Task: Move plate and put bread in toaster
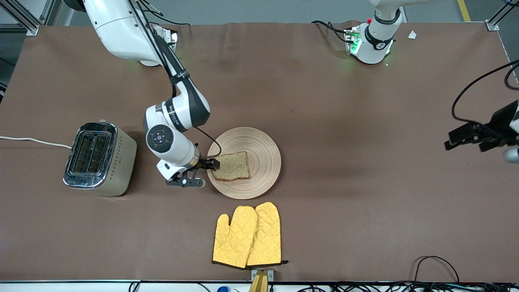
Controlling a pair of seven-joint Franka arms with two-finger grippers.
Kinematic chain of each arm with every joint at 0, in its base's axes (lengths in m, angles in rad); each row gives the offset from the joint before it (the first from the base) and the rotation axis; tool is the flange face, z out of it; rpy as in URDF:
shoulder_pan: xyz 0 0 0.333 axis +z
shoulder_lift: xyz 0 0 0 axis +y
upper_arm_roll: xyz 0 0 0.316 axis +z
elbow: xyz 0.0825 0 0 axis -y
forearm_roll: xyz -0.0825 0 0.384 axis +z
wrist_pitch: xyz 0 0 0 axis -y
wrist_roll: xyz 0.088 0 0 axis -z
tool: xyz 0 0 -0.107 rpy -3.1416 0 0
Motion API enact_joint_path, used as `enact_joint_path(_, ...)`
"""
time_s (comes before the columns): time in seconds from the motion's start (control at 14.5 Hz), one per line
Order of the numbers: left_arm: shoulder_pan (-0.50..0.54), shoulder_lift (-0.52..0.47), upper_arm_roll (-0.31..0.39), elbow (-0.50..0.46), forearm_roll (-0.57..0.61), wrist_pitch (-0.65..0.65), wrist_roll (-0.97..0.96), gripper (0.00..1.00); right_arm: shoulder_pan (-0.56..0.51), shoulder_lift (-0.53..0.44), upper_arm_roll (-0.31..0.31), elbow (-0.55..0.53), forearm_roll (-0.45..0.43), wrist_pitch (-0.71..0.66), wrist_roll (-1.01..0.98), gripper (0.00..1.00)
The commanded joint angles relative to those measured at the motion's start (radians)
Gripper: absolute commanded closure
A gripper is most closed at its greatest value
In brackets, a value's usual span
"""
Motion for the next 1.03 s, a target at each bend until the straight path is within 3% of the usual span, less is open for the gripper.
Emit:
enact_joint_path(0.0, -0.056, -0.071, 0.058, -0.046, 0.070, -0.084, 0.002, 0.00, 0.039, 0.034, -0.011, 0.048, 0.014, -0.005, 0.000, 0.01)
enact_joint_path(0.48, -0.099, -0.155, 0.052, -0.079, 0.101, -0.156, -0.017, 0.00, 0.045, 0.051, -0.011, 0.048, -0.029, -0.005, -0.012, 0.27)
enact_joint_path(0.96, -0.102, -0.177, 0.044, -0.082, 0.037, -0.126, -0.017, 0.00, 0.045, 0.076, -0.011, 0.048, -0.049, 0.019, -0.012, 0.43)
